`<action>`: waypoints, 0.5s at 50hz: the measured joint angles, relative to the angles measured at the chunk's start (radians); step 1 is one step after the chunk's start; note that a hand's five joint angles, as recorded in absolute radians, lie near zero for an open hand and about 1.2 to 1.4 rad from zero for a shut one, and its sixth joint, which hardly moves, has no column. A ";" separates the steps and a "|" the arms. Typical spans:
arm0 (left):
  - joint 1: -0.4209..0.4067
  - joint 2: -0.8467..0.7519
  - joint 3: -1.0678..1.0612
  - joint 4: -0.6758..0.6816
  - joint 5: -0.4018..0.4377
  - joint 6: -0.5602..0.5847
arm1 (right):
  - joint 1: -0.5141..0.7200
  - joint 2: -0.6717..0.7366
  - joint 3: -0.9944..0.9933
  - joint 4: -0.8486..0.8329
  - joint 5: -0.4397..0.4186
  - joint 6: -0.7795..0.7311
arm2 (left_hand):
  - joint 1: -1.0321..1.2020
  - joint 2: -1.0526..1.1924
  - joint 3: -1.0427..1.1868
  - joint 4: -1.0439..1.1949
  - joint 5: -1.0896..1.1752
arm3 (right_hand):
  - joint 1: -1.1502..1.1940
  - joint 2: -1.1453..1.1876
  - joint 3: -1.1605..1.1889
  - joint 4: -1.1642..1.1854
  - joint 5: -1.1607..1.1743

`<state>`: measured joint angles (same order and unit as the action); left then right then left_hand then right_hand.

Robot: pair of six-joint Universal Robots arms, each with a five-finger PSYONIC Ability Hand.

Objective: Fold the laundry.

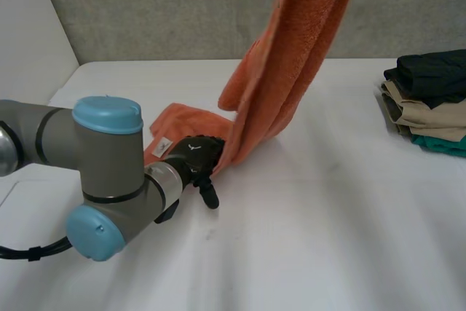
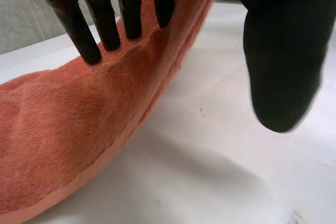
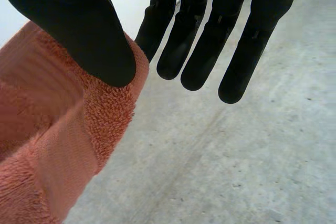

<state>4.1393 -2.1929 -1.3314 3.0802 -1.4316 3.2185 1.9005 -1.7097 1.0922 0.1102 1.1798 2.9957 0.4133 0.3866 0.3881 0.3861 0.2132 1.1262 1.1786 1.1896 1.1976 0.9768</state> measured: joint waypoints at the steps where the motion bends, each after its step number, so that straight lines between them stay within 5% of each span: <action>1: 0.000 0.000 0.000 0.000 0.000 0.000 | 0.000 0.000 0.000 0.000 0.000 0.000 | 0.000 0.000 0.000 0.000 0.000 | 0.000 0.000 0.000 0.000 0.000; 2: -0.002 -0.014 0.008 0.017 -0.016 -0.001 | -0.009 -0.004 0.002 -0.008 0.014 0.018 | 0.273 0.306 0.301 0.306 0.302 | 0.000 0.000 0.000 0.000 0.000; 5: 0.005 -0.030 0.023 0.044 -0.049 -0.002 | -0.024 -0.008 0.005 -0.015 0.030 0.039 | 0.727 0.718 0.708 0.717 0.706 | 0.000 0.000 0.000 0.000 0.000; 14: 0.118 0.126 -0.017 0.067 -0.170 0.024 | -0.147 0.050 0.083 0.016 0.011 -0.002 | 0.757 0.805 0.800 0.812 0.770 | 0.000 0.000 0.000 0.000 0.009; 25: 0.246 0.494 -0.162 0.027 0.019 0.242 | -0.197 0.331 0.278 0.224 -0.001 -0.386 | 0.757 0.808 0.801 0.813 0.770 | 0.000 0.000 0.000 0.001 0.013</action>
<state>4.3850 -1.6989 -1.4932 3.1070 -1.4130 3.4606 1.7033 -1.3782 1.3704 0.3338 1.1791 2.6094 1.1703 1.1947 1.1893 1.1990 0.9835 1.1262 1.1786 1.1896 1.1983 0.9902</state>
